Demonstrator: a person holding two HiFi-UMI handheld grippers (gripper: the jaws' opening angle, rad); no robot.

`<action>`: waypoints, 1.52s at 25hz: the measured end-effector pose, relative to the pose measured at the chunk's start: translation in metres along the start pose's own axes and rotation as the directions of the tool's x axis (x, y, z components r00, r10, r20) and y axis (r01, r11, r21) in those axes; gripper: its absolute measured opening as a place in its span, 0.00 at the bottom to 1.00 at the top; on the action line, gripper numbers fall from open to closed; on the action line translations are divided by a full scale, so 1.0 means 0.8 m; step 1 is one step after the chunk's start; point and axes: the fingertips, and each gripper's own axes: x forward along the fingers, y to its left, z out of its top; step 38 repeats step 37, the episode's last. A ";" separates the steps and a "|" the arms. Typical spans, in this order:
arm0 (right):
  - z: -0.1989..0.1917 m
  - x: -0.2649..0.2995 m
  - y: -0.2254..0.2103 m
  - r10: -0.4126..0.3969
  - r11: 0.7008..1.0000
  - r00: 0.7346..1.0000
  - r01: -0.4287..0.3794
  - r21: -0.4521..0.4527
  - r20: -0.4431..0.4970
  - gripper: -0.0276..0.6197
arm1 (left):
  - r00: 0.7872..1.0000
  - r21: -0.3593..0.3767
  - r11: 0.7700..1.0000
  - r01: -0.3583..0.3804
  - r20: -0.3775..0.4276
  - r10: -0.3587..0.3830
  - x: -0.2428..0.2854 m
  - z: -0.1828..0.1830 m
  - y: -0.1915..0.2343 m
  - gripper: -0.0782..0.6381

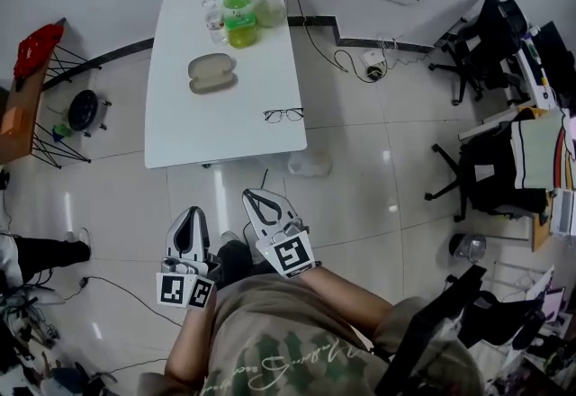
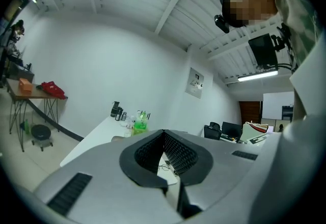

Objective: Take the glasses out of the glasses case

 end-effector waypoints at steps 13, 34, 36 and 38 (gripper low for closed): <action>0.005 0.007 0.042 -0.101 0.995 0.995 0.101 -0.004 0.012 0.06 | 0.991 0.026 0.991 0.132 -0.030 -0.131 -0.023 -0.018 0.017 0.12; 0.049 0.041 0.038 -0.162 0.986 0.986 0.163 -0.020 0.043 0.06 | 0.991 0.108 0.986 0.123 0.030 -0.127 -0.022 0.022 0.050 0.12; 0.047 0.041 0.037 -0.170 0.985 0.985 0.170 -0.007 0.040 0.06 | 0.991 0.110 0.986 0.124 0.040 -0.129 -0.027 0.025 0.051 0.12; 0.046 0.041 0.036 -0.174 0.985 0.984 0.174 -0.001 0.038 0.06 | 0.991 0.111 0.986 0.123 0.046 -0.129 -0.029 0.027 0.052 0.12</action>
